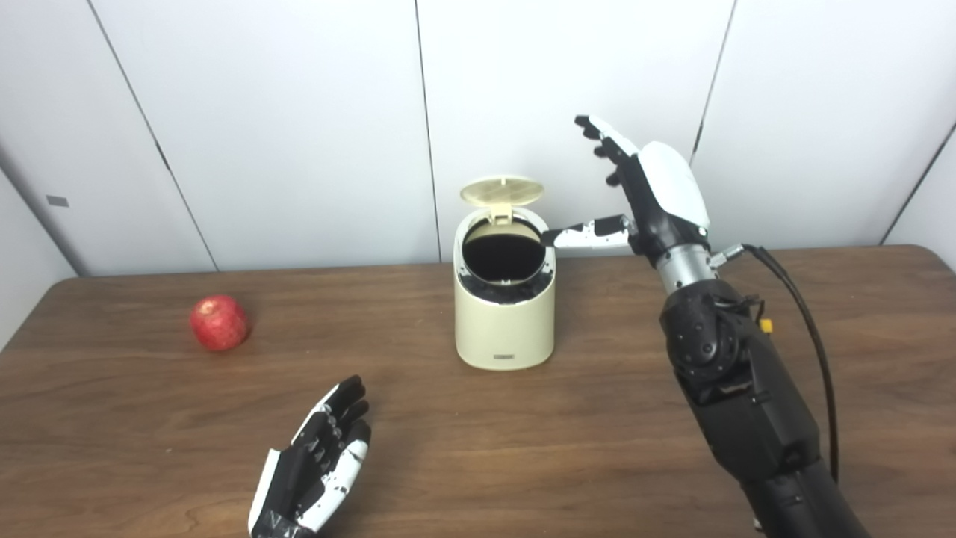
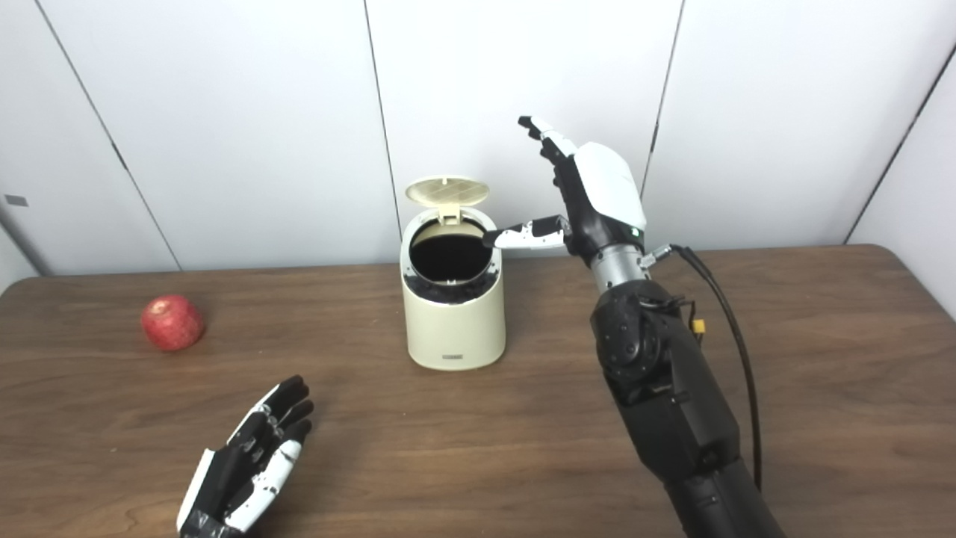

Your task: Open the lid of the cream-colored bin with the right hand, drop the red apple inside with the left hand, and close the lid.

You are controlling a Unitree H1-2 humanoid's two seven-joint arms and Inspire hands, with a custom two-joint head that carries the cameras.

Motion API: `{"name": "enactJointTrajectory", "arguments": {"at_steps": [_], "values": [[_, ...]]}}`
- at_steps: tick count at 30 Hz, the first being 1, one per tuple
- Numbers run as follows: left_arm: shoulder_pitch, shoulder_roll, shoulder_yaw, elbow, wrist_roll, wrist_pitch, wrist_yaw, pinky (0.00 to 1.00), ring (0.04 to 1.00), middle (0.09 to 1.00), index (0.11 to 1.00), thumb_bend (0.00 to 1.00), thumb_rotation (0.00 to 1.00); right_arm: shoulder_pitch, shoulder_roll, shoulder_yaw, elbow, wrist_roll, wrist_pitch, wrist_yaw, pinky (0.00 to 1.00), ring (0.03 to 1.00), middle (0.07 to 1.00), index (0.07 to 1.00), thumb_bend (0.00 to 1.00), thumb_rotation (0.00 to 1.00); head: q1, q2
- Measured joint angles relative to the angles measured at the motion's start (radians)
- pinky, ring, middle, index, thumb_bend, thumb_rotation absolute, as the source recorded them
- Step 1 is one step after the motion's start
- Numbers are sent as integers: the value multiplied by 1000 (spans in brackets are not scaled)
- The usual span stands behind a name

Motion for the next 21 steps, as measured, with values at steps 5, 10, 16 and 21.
{"name": "enactJointTrajectory", "arguments": {"at_steps": [5, 10, 16, 21], "values": [[0, 0, -1, 0, 0, 0, 0, 903, 899, 908, 898, 278, 301, 19, -2, -1, -2, 5, -1, 1, 609, 816, 863, 877, 843, 229, 0, 2], [0, 0, -1, 3, 0, 0, -1, 901, 896, 905, 894, 295, 306, 36, -11, -3, -17, 6, 2, 11, 668, 827, 859, 888, 786, 300, 2, 2], [-2, 0, -1, 4, 0, 0, -1, 904, 899, 912, 904, 292, 325, 99, -20, -67, -114, 78, 77, 77, 708, 833, 879, 893, 593, 542, 3, 3], [-3, 0, 5, 3, -2, 1, 2, 908, 897, 905, 894, 301, 324, 201, -5, -180, -186, 255, 164, 142, 742, 837, 879, 894, 501, 690, -2, 5]]}}
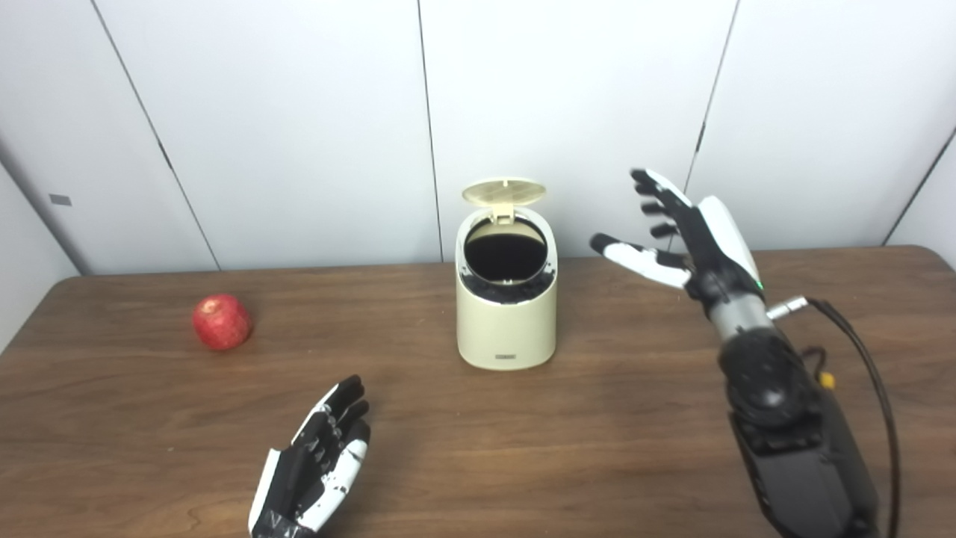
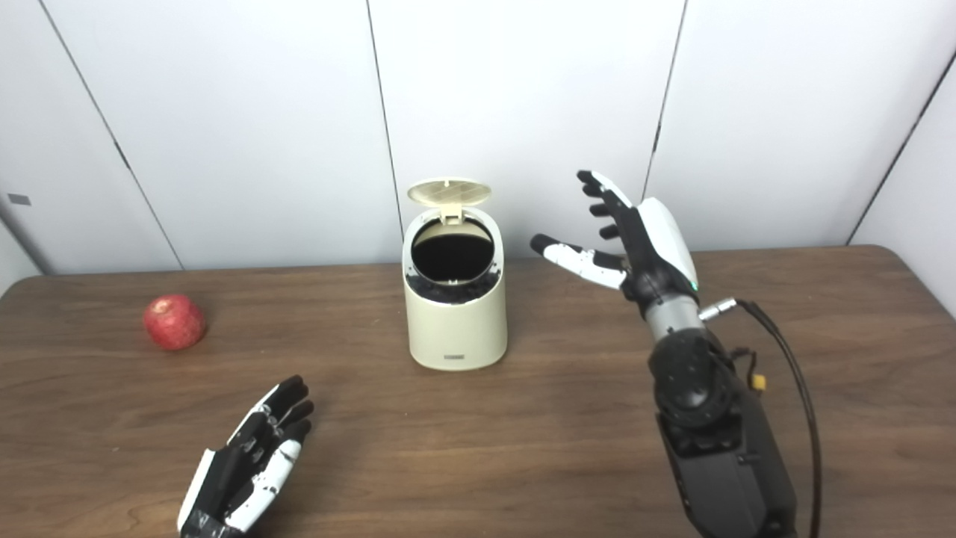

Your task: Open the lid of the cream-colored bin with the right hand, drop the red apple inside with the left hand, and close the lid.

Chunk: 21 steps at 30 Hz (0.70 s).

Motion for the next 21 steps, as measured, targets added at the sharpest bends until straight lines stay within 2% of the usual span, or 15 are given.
{"name": "enactJointTrajectory", "arguments": {"at_steps": [4, 6, 7, 9, 12, 17, 21], "values": [[0, 0, 9, 0, -1, 5, 3, 918, 903, 904, 894, 299, 346, 88, 17, -83, -30, 168, 57, 42, 847, 905, 945, 928, 503, 912, -3, 3], [0, -1, 11, 0, -7, 7, 2, 924, 905, 905, 896, 296, 350, 132, 21, -96, -37, 218, 65, 51, 861, 925, 955, 934, 514, 959, -5, 6], [0, 0, 12, 0, -9, 10, 2, 925, 905, 907, 895, 296, 351, 156, 24, -100, -42, 241, 63, 51, 892, 947, 962, 941, 484, 982, -6, 6], [0, 0, 15, -1, -11, 13, 2, 927, 907, 908, 895, 301, 361, 190, 39, -112, -44, 284, 59, 50, 904, 959, 965, 946, 486, 996, -9, 8], [-1, 0, 16, -1, -12, 14, 2, 927, 907, 908, 899, 321, 392, 231, 53, -117, -42, 338, 15, 46, 908, 955, 956, 934, 567, 984, -8, 6], [-4, 0, 19, -1, -12, 14, 2, 918, 903, 906, 894, 322, 386, 287, 52, -111, -42, 366, -54, 39, 934, 952, 952, 937, 570, 1000, -6, 12], [-4, 0, 23, -1, -11, 15, 3, 914, 899, 904, 892, 339, 396, 315, 53, -115, -40, 406, -68, 33, 929, 949, 953, 941, 595, 1000, -3, 17]]}}
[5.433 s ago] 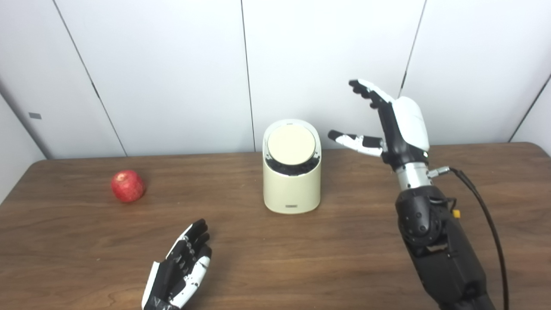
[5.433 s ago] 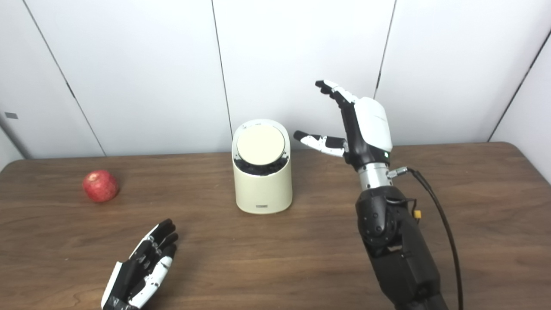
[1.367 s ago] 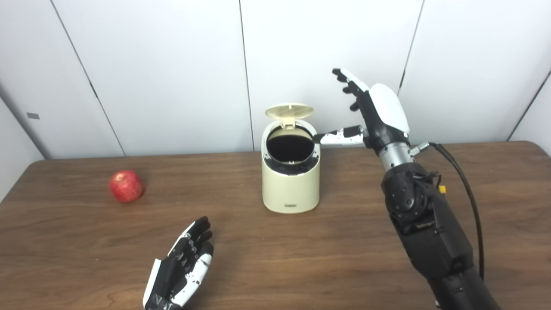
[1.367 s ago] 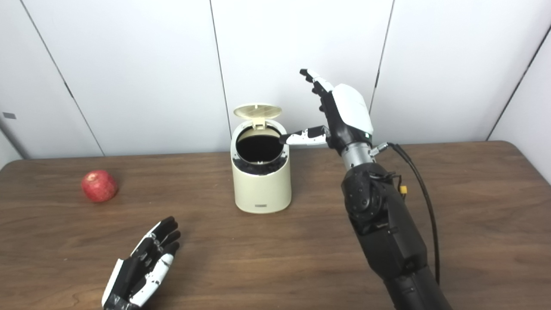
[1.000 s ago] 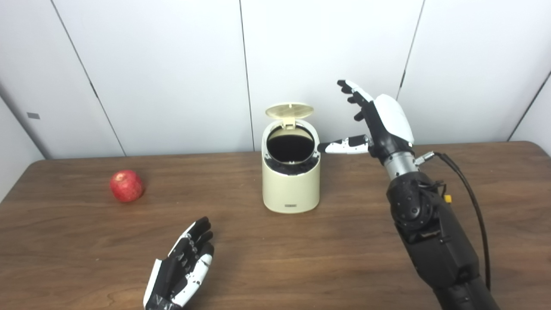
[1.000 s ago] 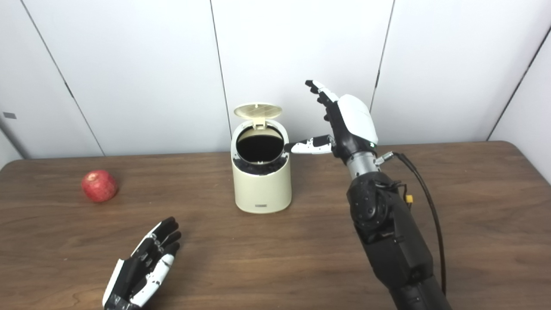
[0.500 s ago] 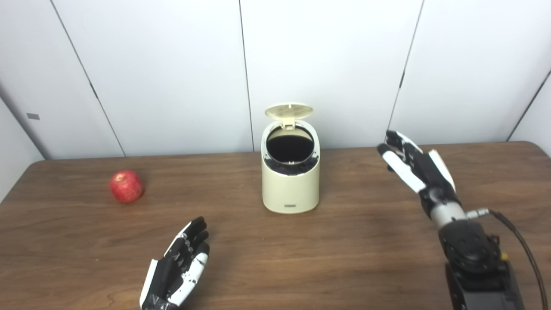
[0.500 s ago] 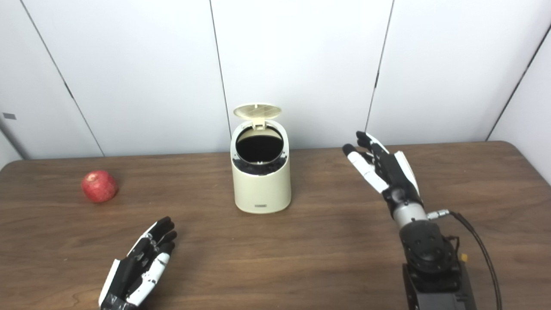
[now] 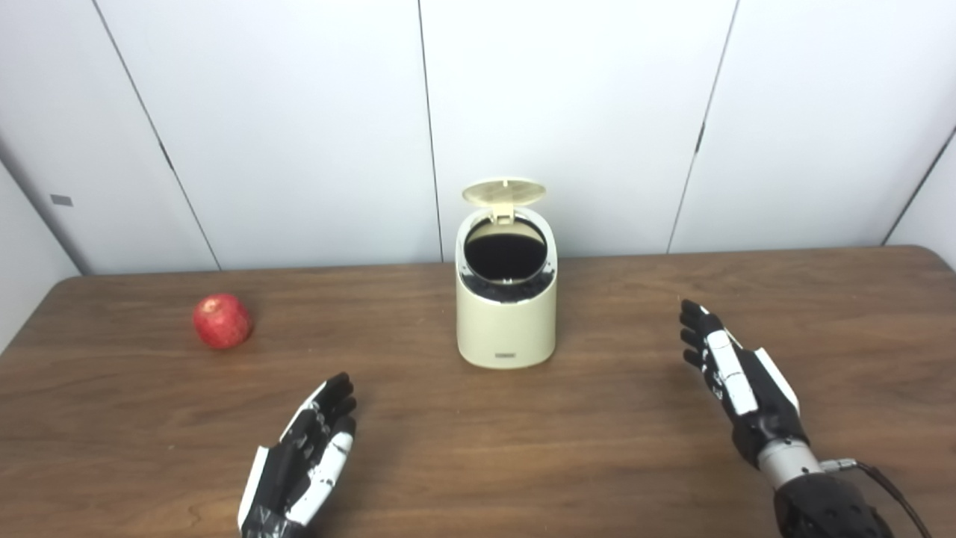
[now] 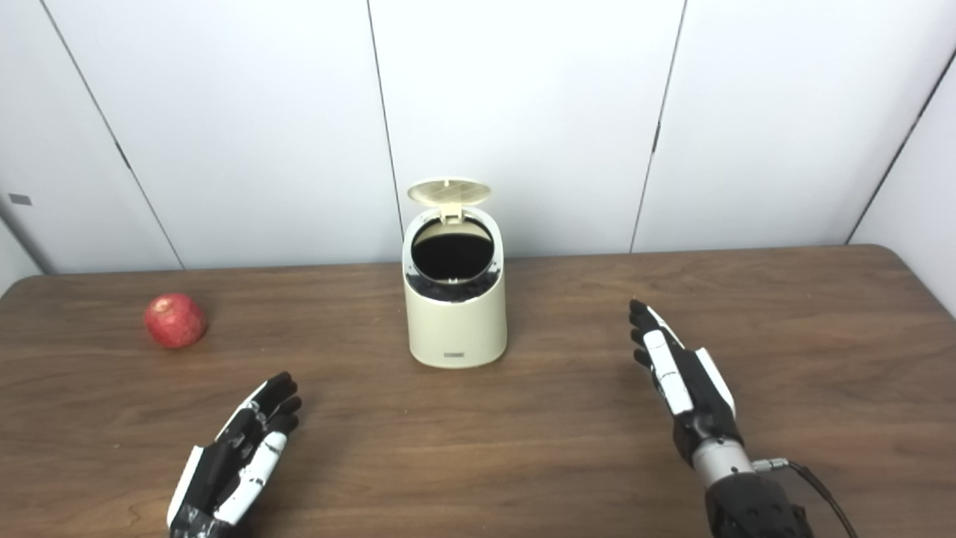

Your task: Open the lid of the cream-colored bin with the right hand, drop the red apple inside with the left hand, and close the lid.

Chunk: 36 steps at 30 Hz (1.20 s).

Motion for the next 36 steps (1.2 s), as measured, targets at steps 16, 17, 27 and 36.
{"name": "enactJointTrajectory", "arguments": {"at_steps": [16, 17, 27, 36], "values": [[-4, -5, 8, -36, 44, 34, 41, 852, 875, 883, 883, 454, 331, 51, 17, -8, 36, 37, -120, -39, 943, 961, 964, 952, 571, 1000, 198, -17], [-4, -6, 6, -36, 48, 36, 43, 854, 875, 883, 883, 453, 331, 55, 17, -11, 38, 42, -129, -42, 940, 960, 963, 951, 570, 1000, 215, -20], [-3, -14, 8, -49, 121, 37, 79, 864, 897, 897, 899, 518, 244, 67, 5, -10, 44, 66, -152, -40, 932, 968, 972, 957, 547, 1000, 322, -55], [-19, -14, 94, -86, 198, 70, 144, 782, 830, 870, 891, 647, 187, 87, -10, 3, -17, 68, -127, -40, 892, 954, 961, 933, 534, 1000, 356, -69]]}}
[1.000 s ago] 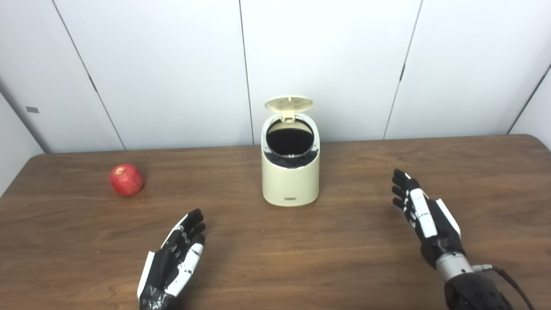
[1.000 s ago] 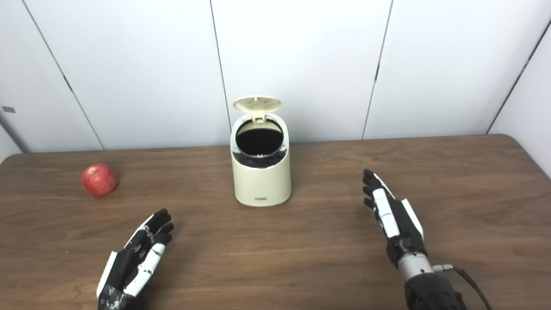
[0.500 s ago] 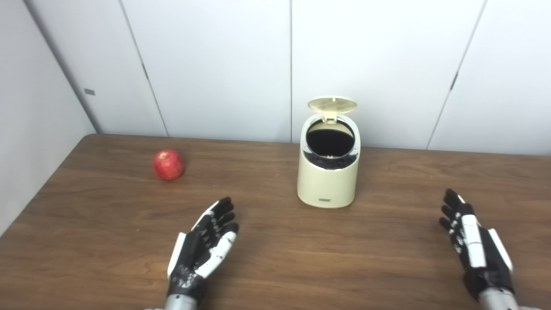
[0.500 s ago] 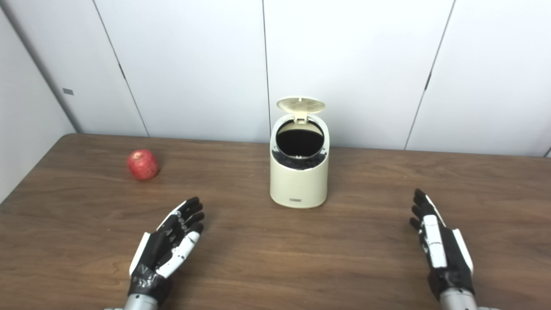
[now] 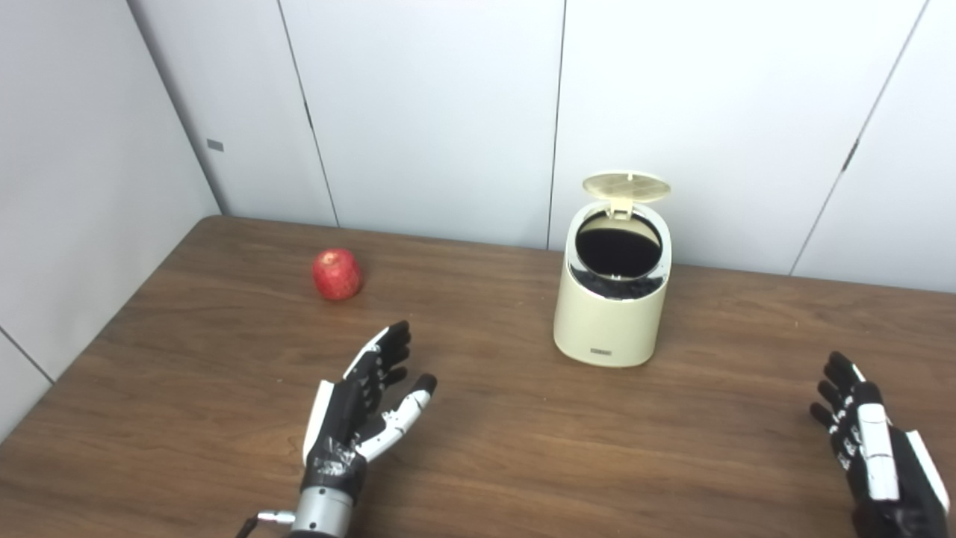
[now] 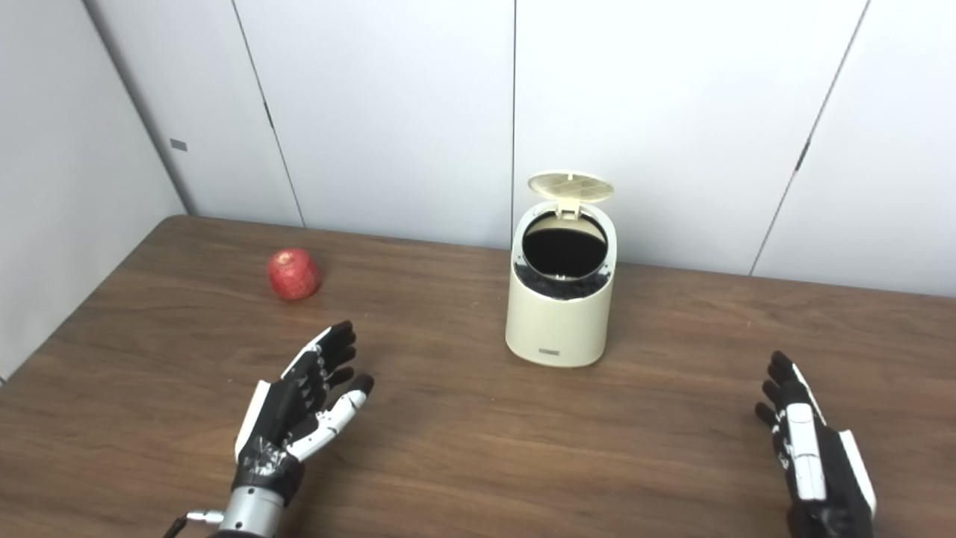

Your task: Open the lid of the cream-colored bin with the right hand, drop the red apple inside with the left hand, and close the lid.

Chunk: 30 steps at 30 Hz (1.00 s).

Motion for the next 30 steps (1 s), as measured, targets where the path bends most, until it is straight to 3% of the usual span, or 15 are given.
{"name": "enactJointTrajectory", "arguments": {"at_steps": [7, 13, 18, 20, 24, 27, 30], "values": [[-89, 98, 101, -19, 57, 75, 34, 740, 792, 846, 863, 700, 132, -1, -13, 2, -16, 2, 26, -1, 881, 949, 956, 928, 530, 1000, -5, -8], [-158, 152, 120, -9, 100, 148, 35, 837, 811, 830, 847, 738, 144, -2, -12, 3, -39, 5, 31, -1, 898, 955, 962, 933, 525, 1000, 8, -11], [-202, 225, 132, 81, 160, 154, 35, 720, 797, 829, 856, 770, 165, -1, -12, 4, -40, 9, 33, -1, 910, 959, 964, 941, 500, 1000, 12, -9], [-216, 255, 128, 88, 193, 180, 32, 693, 793, 833, 862, 782, 163, 0, -12, 4, -41, 12, 36, -1, 913, 961, 966, 945, 486, 1000, 18, -12], [-271, 339, 92, 147, 276, 228, 9, 766, 847, 888, 890, 837, 167, -2, -12, 13, -41, 10, 39, -2, 916, 969, 971, 949, 482, 1000, 18, -11], [-317, 397, 73, 217, 301, 231, -5, 814, 909, 923, 902, 858, 167, -1, -12, 20, -41, -1, 42, -3, 931, 982, 980, 954, 505, 1000, 15, -11], [-358, 423, 46, 281, 327, 230, -10, 862, 943, 943, 902, 876, 173, -2, -12, 22, -40, -9, 50, -4, 936, 988, 984, 957, 519, 1000, 11, -11]]}}
